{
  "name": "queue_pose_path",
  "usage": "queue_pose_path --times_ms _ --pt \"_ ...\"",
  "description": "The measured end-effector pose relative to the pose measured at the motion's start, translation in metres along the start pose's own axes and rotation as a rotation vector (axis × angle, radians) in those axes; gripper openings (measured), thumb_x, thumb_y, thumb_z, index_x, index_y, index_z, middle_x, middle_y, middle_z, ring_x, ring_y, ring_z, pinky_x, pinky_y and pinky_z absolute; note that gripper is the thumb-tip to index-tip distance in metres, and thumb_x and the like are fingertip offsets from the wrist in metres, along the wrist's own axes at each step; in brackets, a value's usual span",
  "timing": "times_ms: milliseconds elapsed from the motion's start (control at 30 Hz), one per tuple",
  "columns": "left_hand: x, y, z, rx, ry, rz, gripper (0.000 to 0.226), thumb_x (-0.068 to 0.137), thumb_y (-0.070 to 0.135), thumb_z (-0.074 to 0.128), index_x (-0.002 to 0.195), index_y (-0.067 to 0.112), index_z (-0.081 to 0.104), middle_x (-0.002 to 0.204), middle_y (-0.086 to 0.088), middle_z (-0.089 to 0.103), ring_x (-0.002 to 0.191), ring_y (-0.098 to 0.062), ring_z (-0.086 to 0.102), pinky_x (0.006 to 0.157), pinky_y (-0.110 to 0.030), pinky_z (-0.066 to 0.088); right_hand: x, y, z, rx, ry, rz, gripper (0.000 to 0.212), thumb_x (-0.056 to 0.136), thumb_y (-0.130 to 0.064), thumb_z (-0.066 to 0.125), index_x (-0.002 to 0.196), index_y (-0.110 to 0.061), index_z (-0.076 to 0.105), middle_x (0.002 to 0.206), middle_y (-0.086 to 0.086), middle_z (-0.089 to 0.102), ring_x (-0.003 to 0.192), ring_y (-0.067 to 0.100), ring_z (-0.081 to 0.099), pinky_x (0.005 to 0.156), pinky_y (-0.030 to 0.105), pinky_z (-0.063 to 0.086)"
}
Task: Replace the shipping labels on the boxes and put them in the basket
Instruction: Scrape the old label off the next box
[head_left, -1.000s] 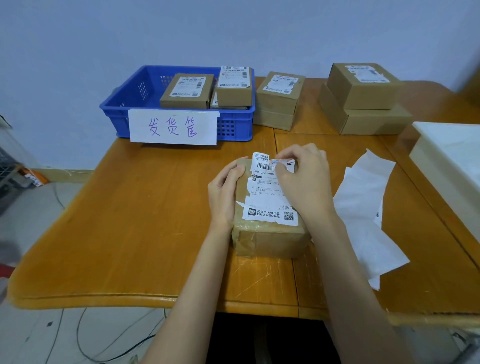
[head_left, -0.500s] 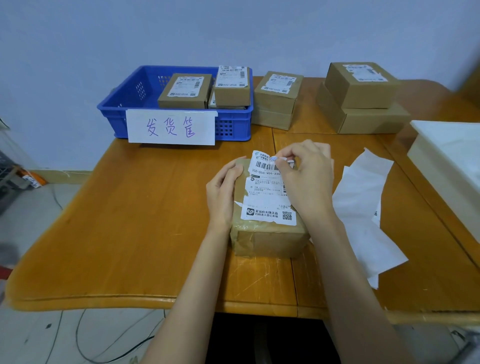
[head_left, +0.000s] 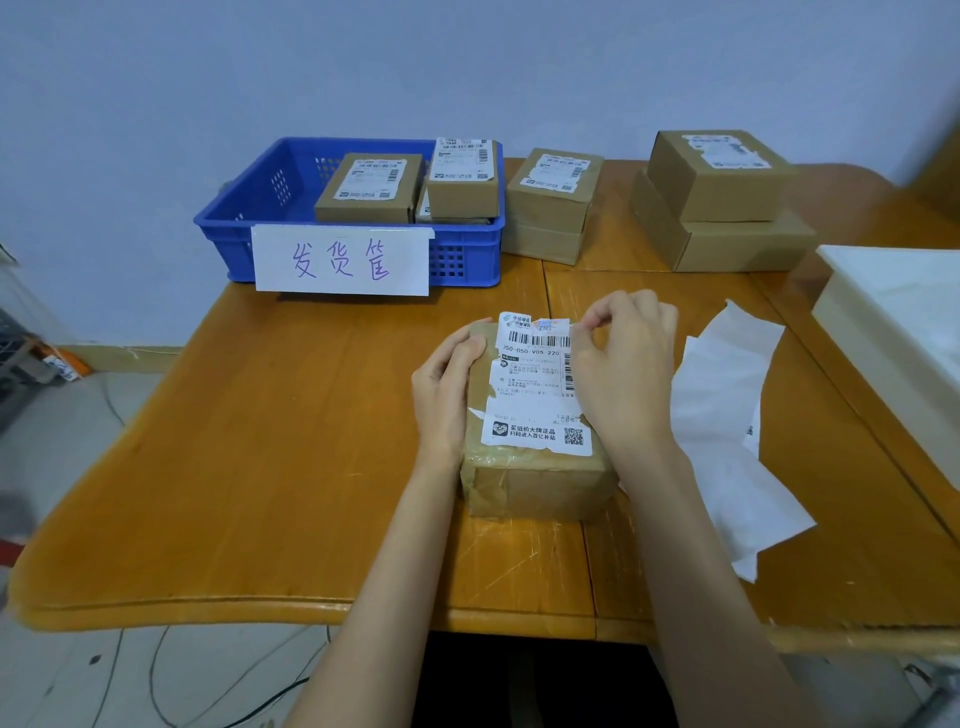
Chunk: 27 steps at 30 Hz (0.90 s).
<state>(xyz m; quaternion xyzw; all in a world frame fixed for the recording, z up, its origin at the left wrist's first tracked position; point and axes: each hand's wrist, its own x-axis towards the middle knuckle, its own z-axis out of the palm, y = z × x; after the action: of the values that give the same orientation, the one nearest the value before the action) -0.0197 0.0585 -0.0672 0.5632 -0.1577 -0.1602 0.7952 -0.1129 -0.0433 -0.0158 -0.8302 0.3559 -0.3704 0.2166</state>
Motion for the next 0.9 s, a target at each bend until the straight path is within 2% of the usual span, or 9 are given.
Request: queue_pose_path --times_ms 233,333,433,533,600,667,700,800,900 --pt "0.001 -0.002 -0.001 0.014 0.003 -0.017 0.025 0.097 0.014 0.058 0.116 0.008 0.072 0.11 -0.007 0.074 0.097 -0.016 0.068 0.076 -0.022 0.051 0.0 -0.002 0.0 0.057 -0.005 -0.009 0.011 0.095 -0.019 0.057 0.085 -0.022 0.054 0.097 -0.01 0.047 0.098 0.004 0.033 0.087 0.025 0.036" --pt "0.0 0.0 0.0 0.002 0.003 -0.024 0.021 0.096 0.014 0.059 0.11 0.014 0.074 0.107 -0.007 0.075 0.095 -0.016 0.067 0.076 -0.024 0.05 -0.002 -0.005 -0.004 0.122 -0.003 0.018 0.01 0.094 -0.021 0.057 0.085 -0.022 0.051 0.092 -0.011 0.048 0.096 0.005 0.036 0.087 0.03 0.04" --pt "0.0 0.001 0.0 -0.008 0.003 -0.032 0.02 0.096 0.013 0.059 0.105 0.019 0.075 0.105 -0.005 0.075 0.095 -0.016 0.067 0.077 -0.025 0.05 -0.004 -0.008 -0.009 0.142 -0.009 0.055 0.017 0.088 -0.026 0.062 0.099 -0.024 0.048 0.084 -0.011 0.054 0.096 0.008 0.04 0.083 0.03 0.036" --pt "0.0 0.0 0.0 -0.008 -0.007 -0.025 0.02 0.097 0.014 0.058 0.104 0.021 0.076 0.105 -0.007 0.075 0.094 -0.017 0.066 0.075 -0.025 0.049 -0.005 -0.006 -0.009 0.012 -0.078 0.051 0.031 0.085 -0.026 0.065 0.112 -0.026 0.05 0.089 -0.011 0.053 0.103 0.011 0.04 0.085 0.029 0.033" --pt "-0.001 0.0 0.0 -0.007 -0.011 -0.02 0.02 0.097 0.014 0.058 0.104 0.02 0.076 0.106 -0.008 0.075 0.094 -0.017 0.066 0.075 -0.025 0.049 -0.004 -0.006 -0.009 0.055 -0.063 0.025 0.026 0.087 -0.015 0.062 0.11 -0.022 0.052 0.081 -0.011 0.053 0.104 0.011 0.041 0.087 0.028 0.035" --pt "0.0 -0.001 0.0 -0.006 -0.013 -0.016 0.02 0.096 0.017 0.06 0.107 0.017 0.076 0.107 -0.008 0.075 0.096 -0.019 0.067 0.077 -0.027 0.049 -0.005 -0.007 -0.008 0.07 -0.055 -0.04 0.024 0.088 -0.007 0.058 0.108 -0.02 0.054 0.075 -0.01 0.054 0.104 0.009 0.041 0.086 0.024 0.03" --pt "0.0 -0.001 -0.001 -0.002 -0.013 -0.012 0.021 0.095 0.018 0.06 0.11 0.015 0.075 0.109 -0.008 0.075 0.098 -0.021 0.067 0.079 -0.028 0.049 -0.006 -0.008 -0.007 0.075 -0.056 -0.063 0.023 0.088 -0.006 0.057 0.107 -0.019 0.054 0.074 -0.01 0.054 0.104 0.009 0.041 0.087 0.024 0.031" --pt "0.0 -0.002 -0.001 0.012 -0.004 -0.011 0.023 0.096 0.017 0.059 0.113 0.011 0.074 0.108 -0.01 0.074 0.095 -0.019 0.067 0.077 -0.027 0.049 -0.005 -0.009 -0.007 0.192 -0.056 -0.051 0.02 0.092 -0.008 0.056 0.106 -0.021 0.05 0.079 -0.015 0.05 0.104 0.009 0.044 0.086 0.034 0.045" --pt "0.0 -0.003 -0.001 0.015 -0.01 -0.008 0.031 0.09 0.026 0.062 0.114 0.01 0.073 0.109 -0.01 0.074 0.096 -0.019 0.067 0.077 -0.027 0.05 -0.003 -0.012 -0.007 0.22 0.018 -0.079 0.018 0.095 -0.01 0.054 0.107 -0.021 0.049 0.084 -0.019 0.044 0.101 0.012 0.048 0.08 0.034 0.047"
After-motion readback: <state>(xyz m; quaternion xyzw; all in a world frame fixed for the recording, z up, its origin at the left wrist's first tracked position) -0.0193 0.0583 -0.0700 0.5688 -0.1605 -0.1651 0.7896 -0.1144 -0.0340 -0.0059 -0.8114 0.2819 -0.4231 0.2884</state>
